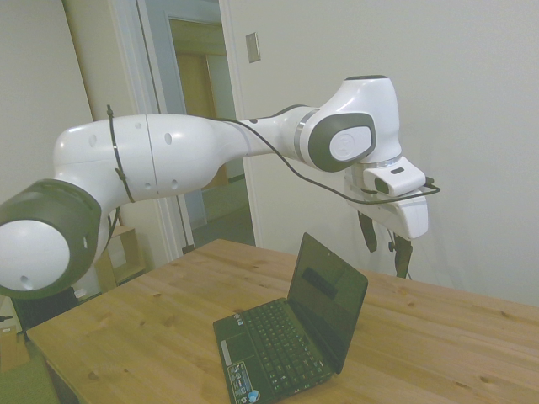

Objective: Close the laptop

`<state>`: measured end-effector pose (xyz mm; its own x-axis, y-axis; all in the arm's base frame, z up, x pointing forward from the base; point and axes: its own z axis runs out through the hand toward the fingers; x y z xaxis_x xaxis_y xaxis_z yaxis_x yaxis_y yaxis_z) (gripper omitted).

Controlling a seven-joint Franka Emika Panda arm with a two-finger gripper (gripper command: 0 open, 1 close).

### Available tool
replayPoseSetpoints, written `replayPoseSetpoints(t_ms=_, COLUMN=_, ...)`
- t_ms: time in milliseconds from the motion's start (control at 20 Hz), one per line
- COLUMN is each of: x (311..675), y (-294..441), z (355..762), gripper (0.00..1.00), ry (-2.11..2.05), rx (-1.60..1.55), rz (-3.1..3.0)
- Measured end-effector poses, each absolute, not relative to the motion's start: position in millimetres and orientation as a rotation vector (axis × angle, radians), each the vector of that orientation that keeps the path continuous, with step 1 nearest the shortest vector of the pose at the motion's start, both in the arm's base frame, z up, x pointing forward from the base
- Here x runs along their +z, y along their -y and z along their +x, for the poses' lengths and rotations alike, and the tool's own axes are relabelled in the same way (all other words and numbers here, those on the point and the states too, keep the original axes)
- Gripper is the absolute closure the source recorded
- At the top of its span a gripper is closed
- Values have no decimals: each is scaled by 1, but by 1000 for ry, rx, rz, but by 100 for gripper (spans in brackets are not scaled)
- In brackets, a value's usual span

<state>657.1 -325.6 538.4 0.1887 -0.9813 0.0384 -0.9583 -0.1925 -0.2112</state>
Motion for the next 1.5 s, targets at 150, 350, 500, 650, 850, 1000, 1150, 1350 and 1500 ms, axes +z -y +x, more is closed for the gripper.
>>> replayPoseSetpoints(t_ms=150, x=527, y=304, z=678, gripper=0, ry=-1866, rx=-229, rz=-2323)
replayPoseSetpoints(t_ms=350, x=518, y=280, z=690, gripper=100, ry=-1855, rx=-177, rz=-2329)
replayPoseSetpoints(t_ms=500, x=526, y=262, z=691, gripper=100, ry=-1855, rx=-148, rz=-2326)
replayPoseSetpoints(t_ms=650, x=525, y=254, z=689, gripper=100, ry=-1856, rx=-125, rz=-2327)
replayPoseSetpoints(t_ms=850, x=516, y=260, z=681, gripper=100, ry=-1880, rx=-87, rz=-2319)
replayPoseSetpoints(t_ms=1000, x=512, y=260, z=674, gripper=100, ry=-1890, rx=-57, rz=-2316)
replayPoseSetpoints(t_ms=1150, x=508, y=264, z=666, gripper=100, ry=-1906, rx=-40, rz=-2306)
replayPoseSetpoints(t_ms=1350, x=502, y=281, z=654, gripper=100, ry=-1947, rx=-25, rz=-2282)
replayPoseSetpoints(t_ms=1500, x=500, y=292, z=649, gripper=100, ry=-1967, rx=-25, rz=-2267)
